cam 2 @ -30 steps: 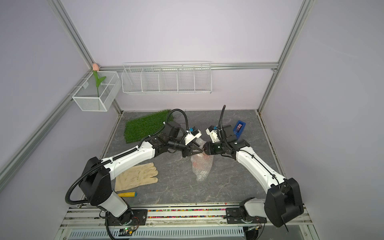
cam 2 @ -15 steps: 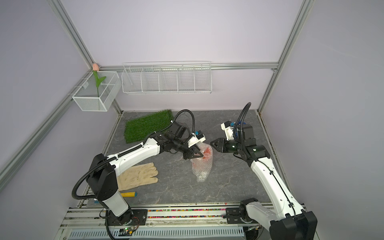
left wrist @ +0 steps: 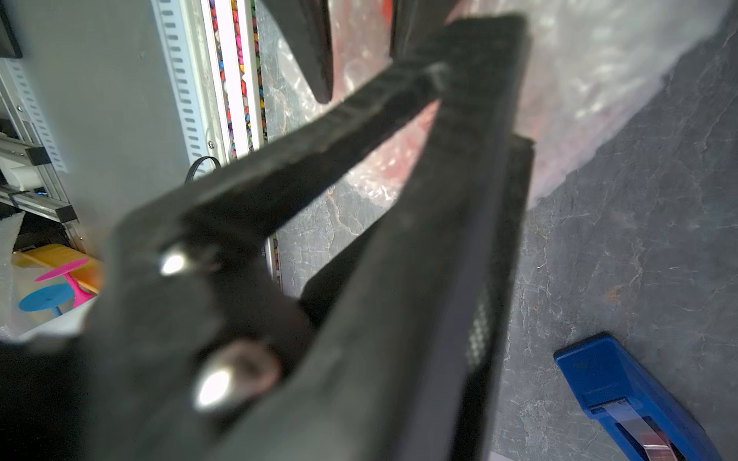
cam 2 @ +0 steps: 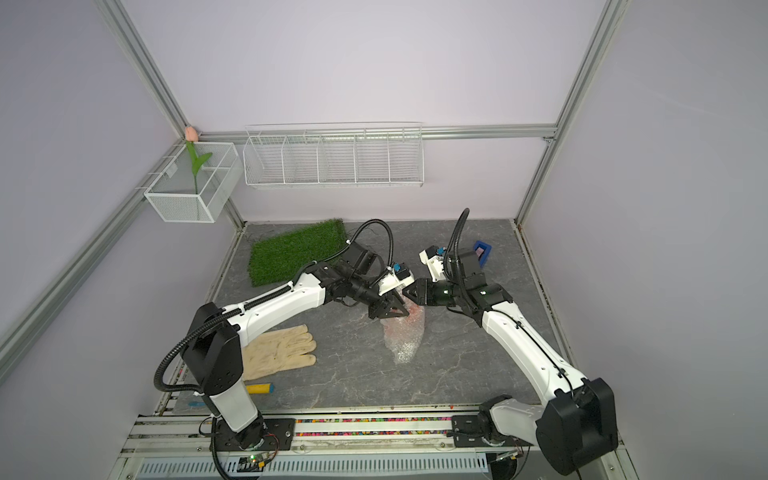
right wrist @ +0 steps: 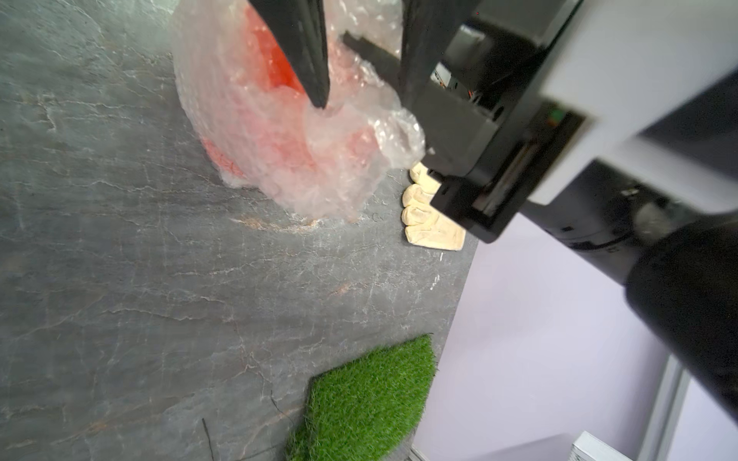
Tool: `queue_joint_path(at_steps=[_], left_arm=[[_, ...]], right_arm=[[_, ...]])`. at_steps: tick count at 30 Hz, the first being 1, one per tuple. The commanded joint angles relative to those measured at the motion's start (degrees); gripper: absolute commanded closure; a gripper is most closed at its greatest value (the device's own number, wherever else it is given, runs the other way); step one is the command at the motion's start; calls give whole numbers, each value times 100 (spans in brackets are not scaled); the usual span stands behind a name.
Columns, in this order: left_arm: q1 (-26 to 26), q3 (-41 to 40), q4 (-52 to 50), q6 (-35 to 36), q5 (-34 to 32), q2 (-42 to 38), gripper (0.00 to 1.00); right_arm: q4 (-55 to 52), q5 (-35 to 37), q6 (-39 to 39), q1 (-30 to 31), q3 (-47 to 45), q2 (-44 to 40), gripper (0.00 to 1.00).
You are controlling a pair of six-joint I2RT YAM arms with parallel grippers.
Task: Wrap wine glasses in bubble wrap
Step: Wrap the wine glass in bubble wrap.
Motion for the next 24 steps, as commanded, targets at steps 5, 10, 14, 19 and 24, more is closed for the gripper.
queue_joint_path(at_steps=[5, 10, 14, 19, 24], left_arm=[[210, -90, -15, -386, 178, -367, 69], [330, 22, 135, -889, -314, -596, 72], [317, 267, -219, -776, -529, -309, 73], [50, 530, -980, -356, -981, 63, 74], [40, 643, -1381, -238, -1333, 442, 75]], right_arm=[[50, 305, -154, 168, -335, 283, 76], [210, 257, -113, 182, -513, 247, 82], [354, 180, -41, 190, -543, 198, 84], [374, 41, 34, 151, -523, 38, 82], [114, -313, 38, -141, -378, -398, 75]])
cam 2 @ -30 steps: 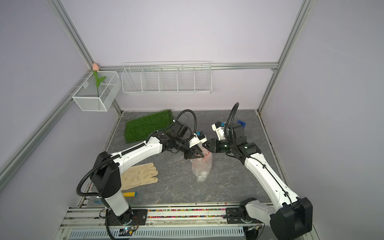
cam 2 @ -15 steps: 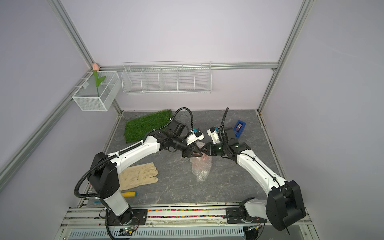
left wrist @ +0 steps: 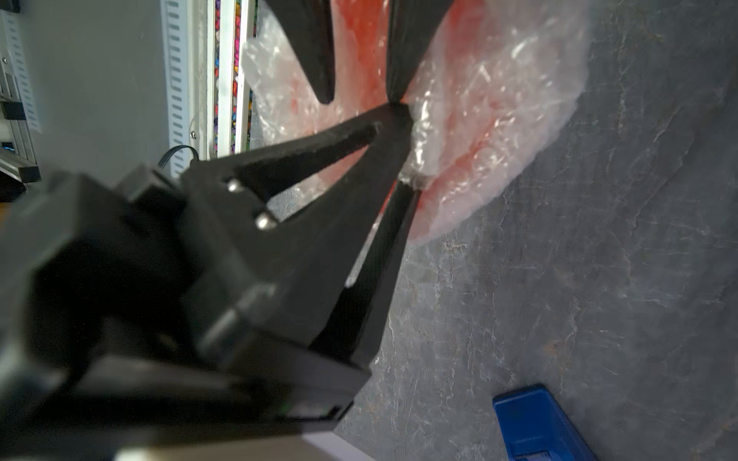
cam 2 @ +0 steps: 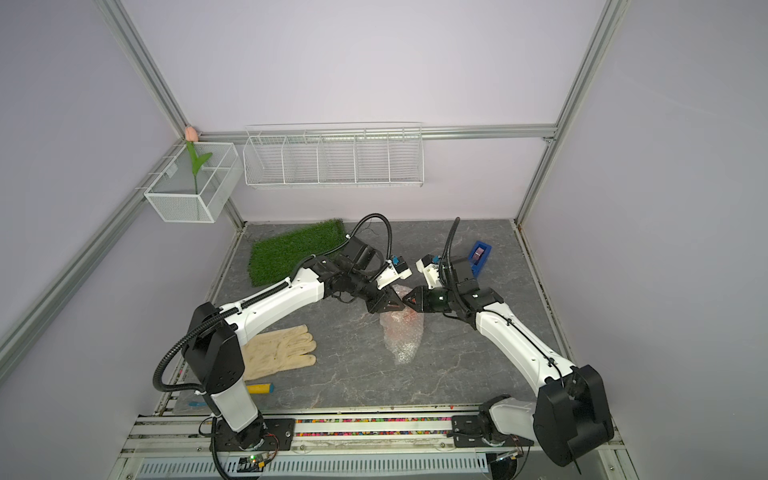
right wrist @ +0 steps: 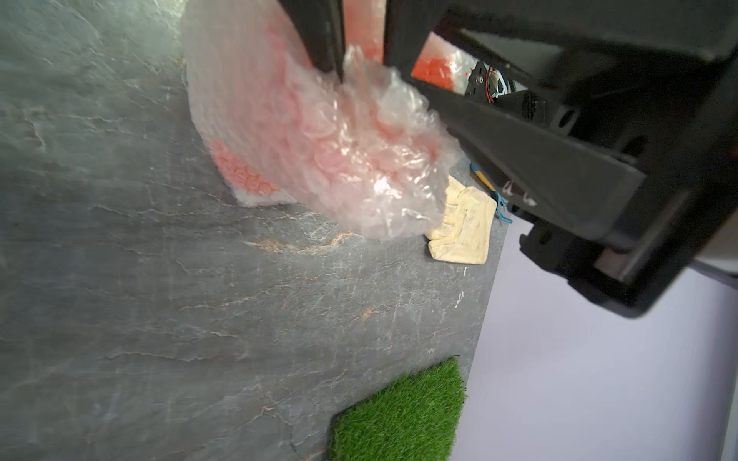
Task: Wrap wine glasses in bubble wrap
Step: Wrap the wine glass in bubble wrap.
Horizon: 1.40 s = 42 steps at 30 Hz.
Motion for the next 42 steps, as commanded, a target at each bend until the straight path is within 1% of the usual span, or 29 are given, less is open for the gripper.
queue_joint_path(at_steps=[1, 7, 9, 11, 13, 17, 21, 26, 29, 31, 38, 42], left_arm=[[-12, 190, -760, 253, -480, 390, 75], [-253, 828, -1574, 366, -1253, 870, 76], [-310, 1131, -1926, 358, -1450, 1054, 76], [-319, 1269, -2034, 302, -1511, 1163, 76], [-319, 1371, -2043, 223, -1450, 1155, 76], [-315, 1554, -1902, -22, -1310, 846, 72], [-320, 1869, -1960, -160, -1428, 639, 69], [-311, 2280, -2093, -291, -1827, 548, 64], [-304, 2399, -2091, -330, -1867, 508, 59], [-301, 2452, -2080, -340, -1798, 492, 57], [-239, 2521, -2006, -451, -1604, 423, 56], [-57, 2397, -1738, -714, -1596, 229, 55]], right_arm=[[-204, -396, 18, -244, 24, -559, 73], [-1162, -267, -250, -907, 30, -1561, 69], [-1299, -88, -309, -933, -36, -1829, 68], [-1269, -136, -268, -930, -134, -1905, 67], [-1112, -301, -185, -932, -311, -1867, 68], [-702, -438, -39, -930, -541, -1683, 69], [-432, -453, 43, -841, -561, -1487, 69], [-251, -336, 59, -761, -543, -1294, 69], [-183, -233, 43, -750, -521, -1209, 68], [-153, -163, 25, -743, -505, -1147, 68], [-16, -146, 21, -708, -468, -813, 68], [-47, -98, -5, -687, -431, -771, 67]])
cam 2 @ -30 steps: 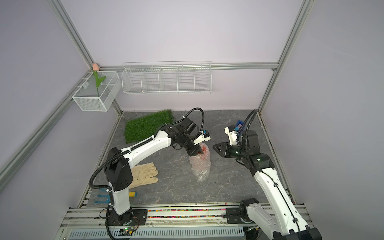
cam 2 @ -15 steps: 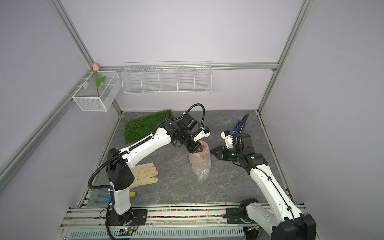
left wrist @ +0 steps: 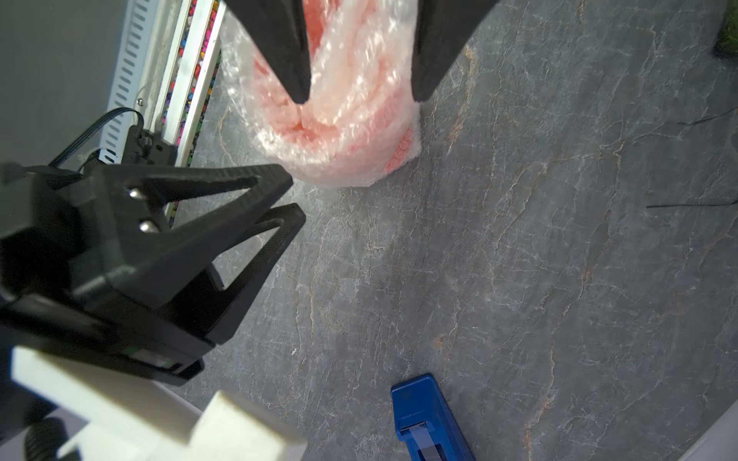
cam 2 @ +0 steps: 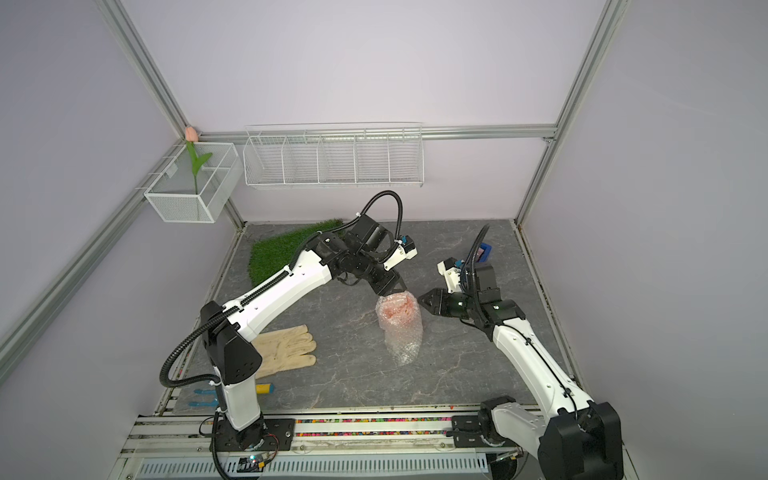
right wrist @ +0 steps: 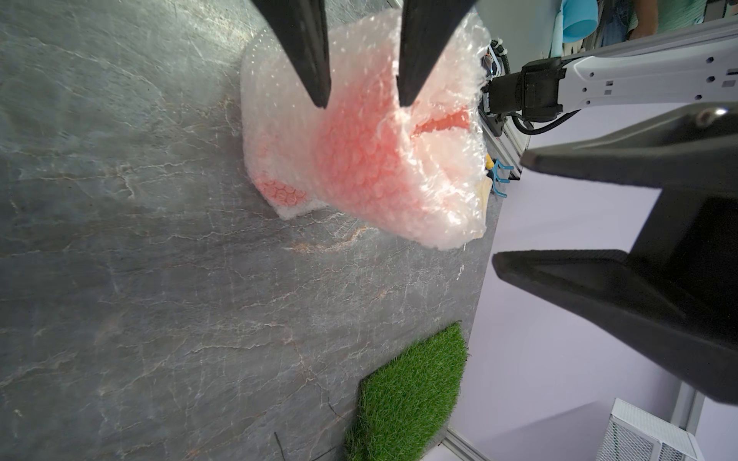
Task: Wrap wine glasses in bubble wrap
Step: Wrap the wine glass in bubble wrap, then reset both arms
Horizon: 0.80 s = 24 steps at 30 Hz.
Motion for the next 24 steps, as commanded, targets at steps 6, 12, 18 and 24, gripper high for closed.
queue_joint_path(at_steps=[6, 12, 18, 24], left_arm=[[1057, -2026, 2288, -1636, -1341, -1721, 48], [2139, -5260, 5180, -2014, -3937, -3421, 12], [3525, -7403, 7326, -1592, -4215, -3714, 6], [4079, -8838, 9717, -999, -4729, -3214, 0]], right_arm=[[-355, 1204, -466, -117, 302, -154, 61], [-79, 2749, -958, -500, 520, -78, 32], [2185, 4297, -1557, -734, -834, -84, 11], [3891, 4978, -1970, -1065, -1672, 380, 11]])
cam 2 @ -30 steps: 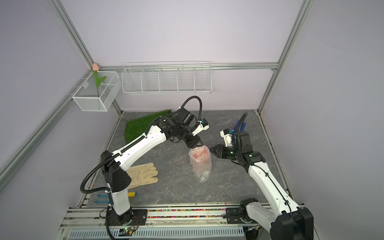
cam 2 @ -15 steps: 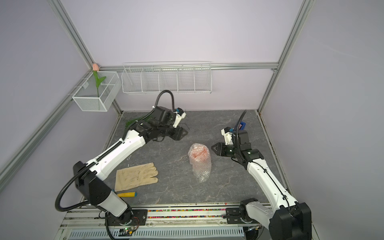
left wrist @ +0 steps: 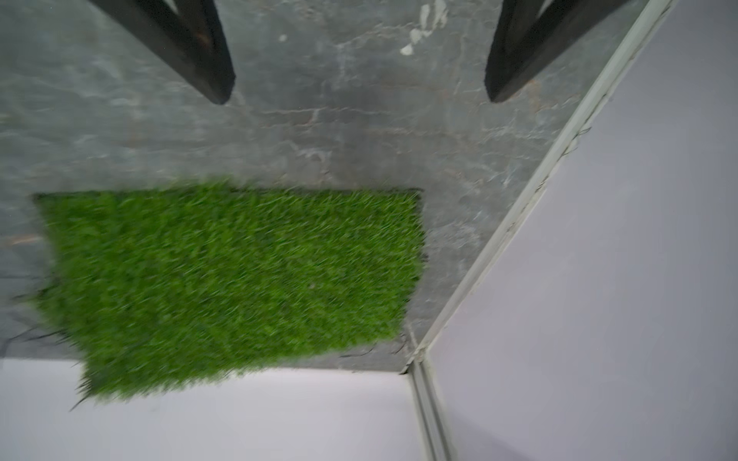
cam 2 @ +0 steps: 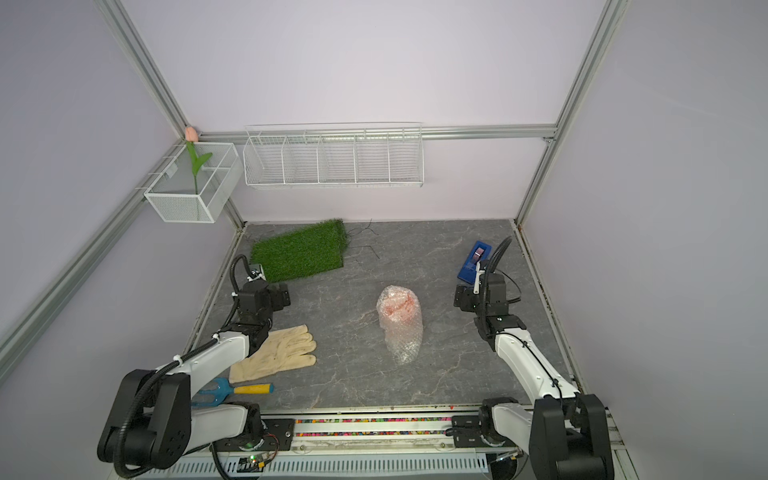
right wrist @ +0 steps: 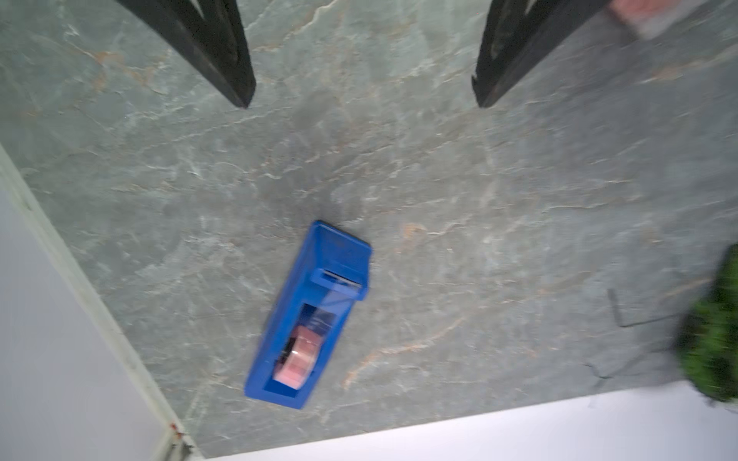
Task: Wrap wine glasses in bubble wrap
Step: Reset both arms
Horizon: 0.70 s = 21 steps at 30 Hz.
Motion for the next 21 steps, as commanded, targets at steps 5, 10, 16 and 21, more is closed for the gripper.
queue_joint_path(at_steps=[5, 10, 16, 21], left_arm=[[466, -371, 2584, 16, 712, 747, 0], [532, -613, 3374, 33, 1043, 1293, 0], [532, -429, 3307, 12, 796, 1461, 0], [527, -315, 3095, -42, 647, 1453, 0]], right_arm=[[2791, 363, -420, -363, -773, 679, 11], [5340, 75, -648, -598, -1590, 1661, 11], [5126, -371, -926, -540, -1162, 2209, 11], [4928, -273, -984, -470, -1103, 2177, 11]])
